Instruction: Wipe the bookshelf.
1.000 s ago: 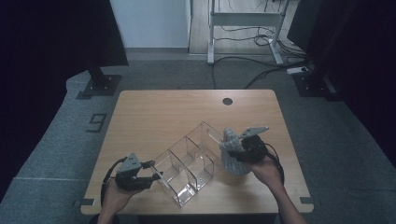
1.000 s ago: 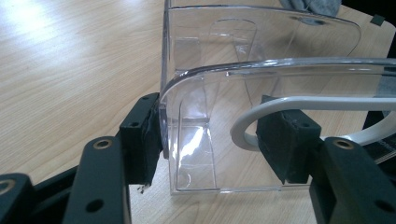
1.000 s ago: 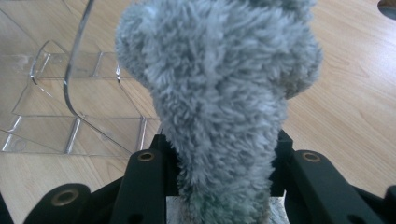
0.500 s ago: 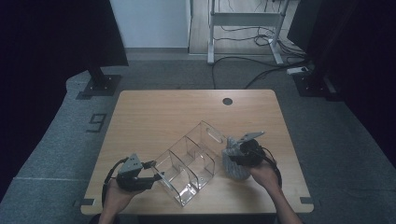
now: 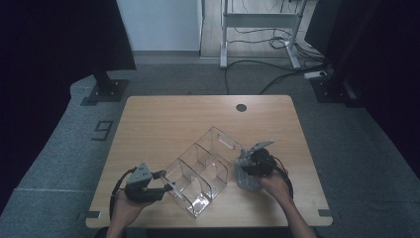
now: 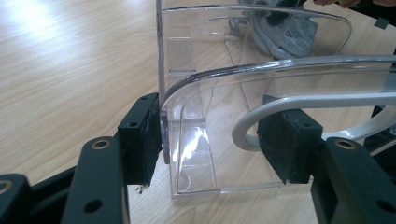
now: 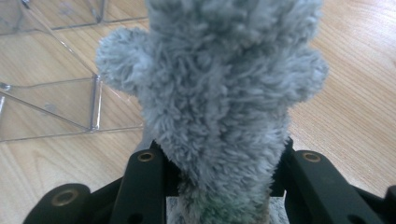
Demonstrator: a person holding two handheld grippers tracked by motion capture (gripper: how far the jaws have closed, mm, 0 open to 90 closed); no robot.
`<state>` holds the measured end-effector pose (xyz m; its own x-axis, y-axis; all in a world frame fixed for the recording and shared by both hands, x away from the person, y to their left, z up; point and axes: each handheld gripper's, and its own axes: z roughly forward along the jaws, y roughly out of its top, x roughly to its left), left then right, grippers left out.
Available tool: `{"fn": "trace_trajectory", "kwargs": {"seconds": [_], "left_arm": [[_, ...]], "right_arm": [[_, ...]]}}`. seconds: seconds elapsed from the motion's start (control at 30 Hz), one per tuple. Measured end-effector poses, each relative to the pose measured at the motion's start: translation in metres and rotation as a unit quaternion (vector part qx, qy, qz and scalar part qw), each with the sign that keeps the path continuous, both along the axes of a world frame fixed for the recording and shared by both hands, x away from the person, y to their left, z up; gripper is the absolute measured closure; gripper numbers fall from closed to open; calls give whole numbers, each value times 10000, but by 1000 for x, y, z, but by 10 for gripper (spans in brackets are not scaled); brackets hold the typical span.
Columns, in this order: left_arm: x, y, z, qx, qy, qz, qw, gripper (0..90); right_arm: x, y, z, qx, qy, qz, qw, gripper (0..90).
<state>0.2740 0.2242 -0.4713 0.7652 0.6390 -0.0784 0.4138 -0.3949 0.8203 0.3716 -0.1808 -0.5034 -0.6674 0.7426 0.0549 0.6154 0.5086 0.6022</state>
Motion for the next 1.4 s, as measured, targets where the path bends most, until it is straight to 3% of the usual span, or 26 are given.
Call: {"fn": "trace_trajectory", "kwargs": {"seconds": [0.37, 0.63, 1.07, 1.4], "left_arm": [[0, -1, 0, -20, 6, 50, 10000, 404], [0, -2, 0, -14, 8, 61, 10000, 404], [0, -2, 0, -25, 23, 68, 10000, 402], [0, -2, 0, -22, 24, 67, 10000, 402]], "right_arm": [[5, 3, -15, -169, 52, 3, 9998, 611], [4, 3, -13, -231, 30, 8, 9997, 611], [-15, -13, 6, -31, -92, 54, 9999, 626], [-34, -21, 31, 155, -253, 181, 9994, 626]]}}
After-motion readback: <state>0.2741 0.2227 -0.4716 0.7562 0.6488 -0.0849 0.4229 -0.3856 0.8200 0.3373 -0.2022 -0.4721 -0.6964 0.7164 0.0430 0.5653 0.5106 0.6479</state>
